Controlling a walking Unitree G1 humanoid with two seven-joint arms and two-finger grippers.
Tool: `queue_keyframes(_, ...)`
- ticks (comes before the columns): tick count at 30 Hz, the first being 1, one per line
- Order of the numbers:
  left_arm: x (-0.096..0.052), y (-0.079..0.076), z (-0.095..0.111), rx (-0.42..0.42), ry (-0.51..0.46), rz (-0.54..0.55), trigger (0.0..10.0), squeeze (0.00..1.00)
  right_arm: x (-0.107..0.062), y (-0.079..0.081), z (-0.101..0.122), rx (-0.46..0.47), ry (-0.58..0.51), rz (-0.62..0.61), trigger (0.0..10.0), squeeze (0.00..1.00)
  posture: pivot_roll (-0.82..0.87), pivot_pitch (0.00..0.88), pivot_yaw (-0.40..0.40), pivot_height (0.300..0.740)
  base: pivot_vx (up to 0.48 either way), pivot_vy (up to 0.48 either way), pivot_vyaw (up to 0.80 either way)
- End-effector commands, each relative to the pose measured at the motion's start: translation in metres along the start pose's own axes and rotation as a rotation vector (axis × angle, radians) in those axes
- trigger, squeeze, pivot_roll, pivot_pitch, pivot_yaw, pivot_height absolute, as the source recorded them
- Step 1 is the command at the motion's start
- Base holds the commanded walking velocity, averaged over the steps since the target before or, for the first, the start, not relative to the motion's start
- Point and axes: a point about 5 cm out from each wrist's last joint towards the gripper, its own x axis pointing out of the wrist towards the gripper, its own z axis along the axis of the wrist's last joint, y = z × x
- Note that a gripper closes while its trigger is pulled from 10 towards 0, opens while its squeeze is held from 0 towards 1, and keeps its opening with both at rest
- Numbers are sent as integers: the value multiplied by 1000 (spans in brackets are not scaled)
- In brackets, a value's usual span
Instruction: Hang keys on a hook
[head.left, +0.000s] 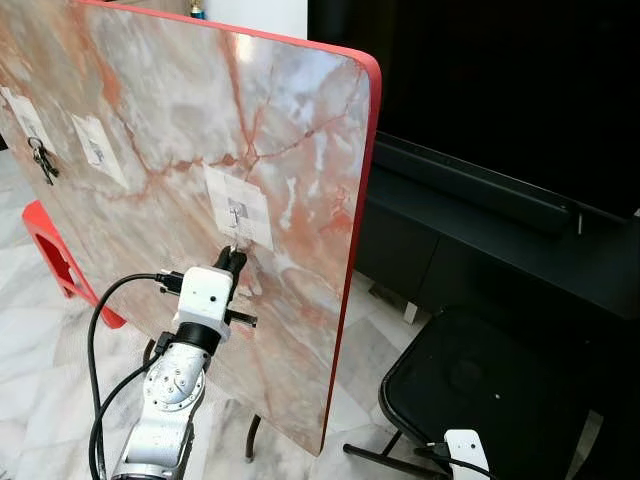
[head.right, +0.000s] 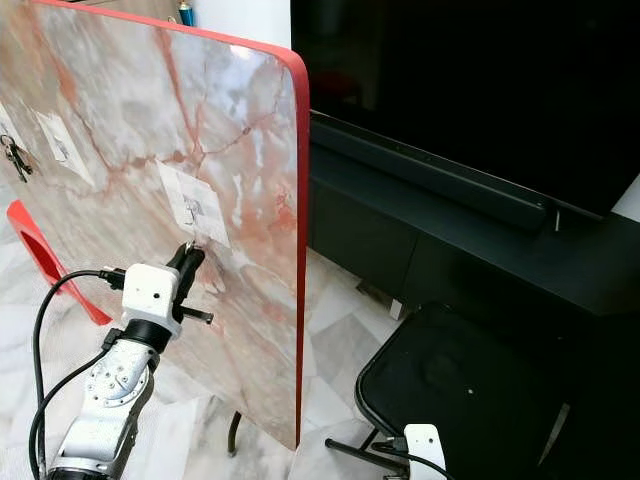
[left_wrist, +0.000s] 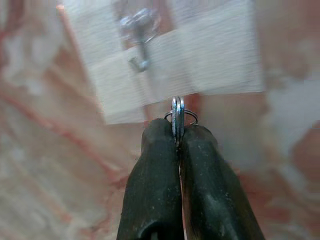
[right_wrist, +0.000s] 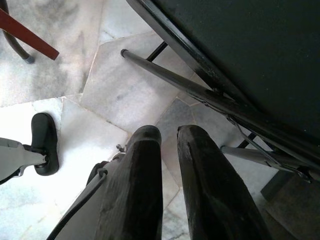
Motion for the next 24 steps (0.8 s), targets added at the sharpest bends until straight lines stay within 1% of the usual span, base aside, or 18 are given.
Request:
queue_keyframes(1,4,0,10,4,-47,-9,10000,0,0,-2,1,-3,-1,-8,10000,0,-29,0,-48,740,0,0,0)
queue_keyframes(5,10,5,23,21,-102,10,10000,0,0,-2,1,-3,-1,-7,10000,0,-27,0,-50,740,0,0,0)
queue_keyframes(8,11,8,27,31,-118,20,10000,0,0,-2,1,-3,-1,-7,10000,0,-27,0,-50,740,0,0,0)
queue_keyframes(13,11,12,31,41,-132,37,10000,0,0,-2,1,-3,0,-6,10000,0,-27,0,-48,740,0,0,0)
queue_keyframes(24,6,17,31,57,-125,60,10000,0,0,-2,0,-4,-1,-5,10000,0,-24,0,-49,740,0,0,0)
